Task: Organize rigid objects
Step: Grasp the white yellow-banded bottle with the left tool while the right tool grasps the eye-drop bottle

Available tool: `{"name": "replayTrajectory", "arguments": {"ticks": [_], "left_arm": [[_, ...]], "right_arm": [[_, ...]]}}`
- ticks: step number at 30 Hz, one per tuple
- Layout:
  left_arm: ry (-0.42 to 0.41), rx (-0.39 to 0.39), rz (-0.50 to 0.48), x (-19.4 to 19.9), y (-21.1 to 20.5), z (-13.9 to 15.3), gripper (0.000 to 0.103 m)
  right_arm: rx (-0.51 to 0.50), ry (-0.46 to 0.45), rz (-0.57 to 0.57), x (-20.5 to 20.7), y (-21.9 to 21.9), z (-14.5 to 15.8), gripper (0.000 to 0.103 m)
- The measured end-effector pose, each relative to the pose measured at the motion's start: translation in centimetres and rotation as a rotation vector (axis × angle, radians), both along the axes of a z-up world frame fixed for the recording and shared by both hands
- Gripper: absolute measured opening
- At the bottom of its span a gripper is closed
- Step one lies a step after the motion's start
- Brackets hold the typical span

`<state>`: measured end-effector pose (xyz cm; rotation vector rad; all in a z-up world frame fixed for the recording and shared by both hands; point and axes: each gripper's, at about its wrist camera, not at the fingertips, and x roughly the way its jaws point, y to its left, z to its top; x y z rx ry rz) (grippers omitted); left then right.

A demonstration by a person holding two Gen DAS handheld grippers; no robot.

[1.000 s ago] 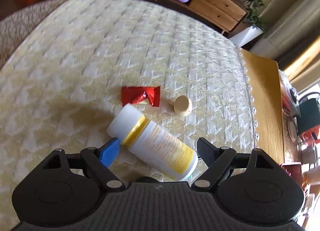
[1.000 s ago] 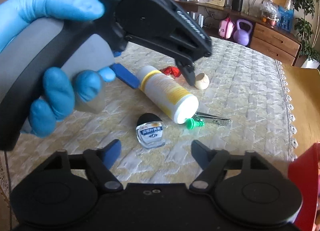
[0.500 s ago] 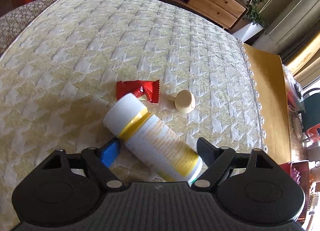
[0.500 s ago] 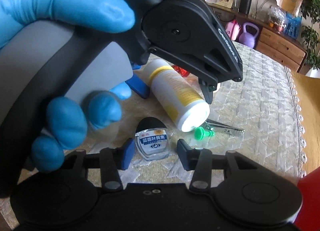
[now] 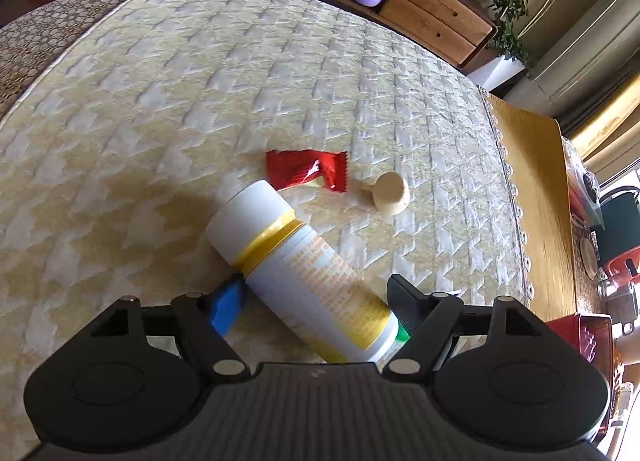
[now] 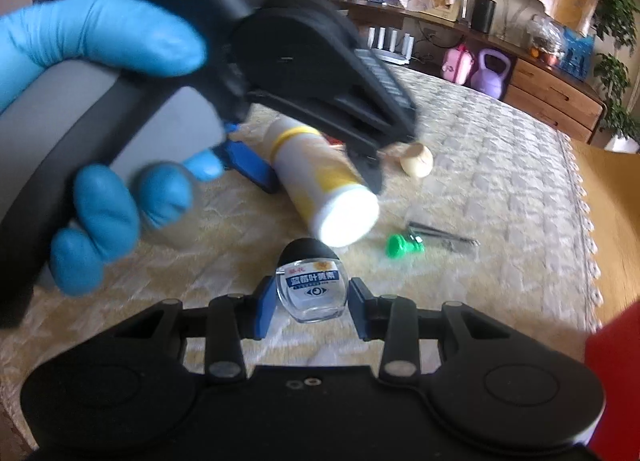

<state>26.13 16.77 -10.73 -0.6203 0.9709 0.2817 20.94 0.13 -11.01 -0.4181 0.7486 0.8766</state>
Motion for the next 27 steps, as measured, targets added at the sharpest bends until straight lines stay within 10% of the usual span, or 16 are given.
{"name": "replayTrajectory", "arguments": {"ticks": [7, 27], "left_arm": [[-0.012, 0.010, -0.036, -2.3, -0.4, 0.5, 0.057], [-0.033, 0.124, -0.230, -7.9, -6.5, 1.3, 0.048]], "right_arm": [[0.033, 0.029, -0.074, -0.8, -3.4, 0.7, 0.037], [0.099, 0.012, -0.246, -4.9, -13.5, 4.9, 0.037]]}}
